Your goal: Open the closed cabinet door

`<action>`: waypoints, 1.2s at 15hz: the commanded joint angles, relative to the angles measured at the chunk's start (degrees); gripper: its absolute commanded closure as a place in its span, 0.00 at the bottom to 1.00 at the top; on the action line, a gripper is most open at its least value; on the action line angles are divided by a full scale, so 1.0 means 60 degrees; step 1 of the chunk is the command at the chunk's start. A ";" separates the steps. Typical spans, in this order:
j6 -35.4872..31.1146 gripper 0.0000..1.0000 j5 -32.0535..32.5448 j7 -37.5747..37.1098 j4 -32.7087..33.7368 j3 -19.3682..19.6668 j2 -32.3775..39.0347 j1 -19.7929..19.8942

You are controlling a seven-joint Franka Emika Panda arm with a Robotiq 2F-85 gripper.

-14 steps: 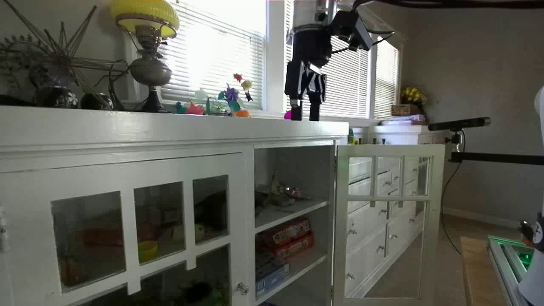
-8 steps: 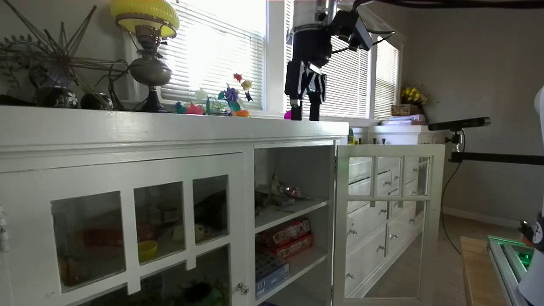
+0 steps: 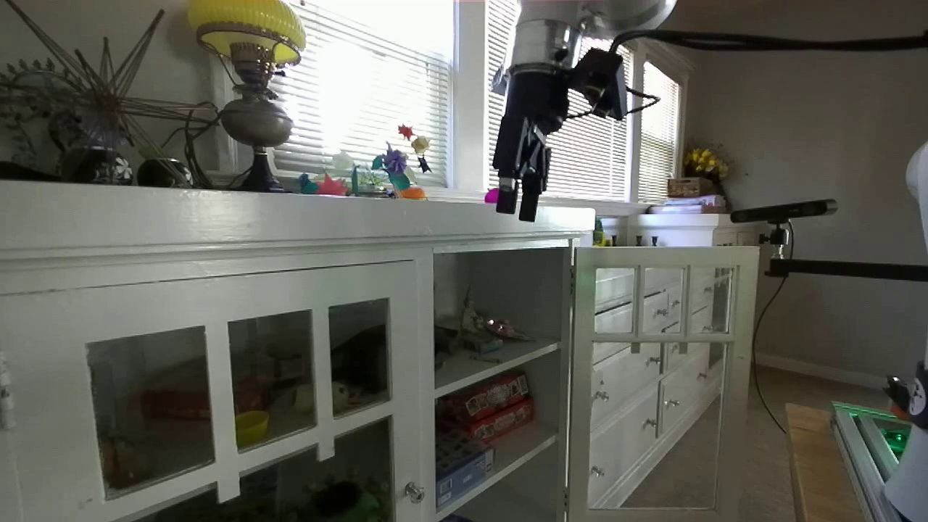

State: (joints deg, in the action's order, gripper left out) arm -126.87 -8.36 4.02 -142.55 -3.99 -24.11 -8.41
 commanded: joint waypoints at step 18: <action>-0.4573 0.00 -0.1591 0.4420 -0.1813 0.2429 0.0629 -0.0426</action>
State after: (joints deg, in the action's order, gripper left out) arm -149.10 -15.27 28.33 -153.12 9.13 -22.56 -8.93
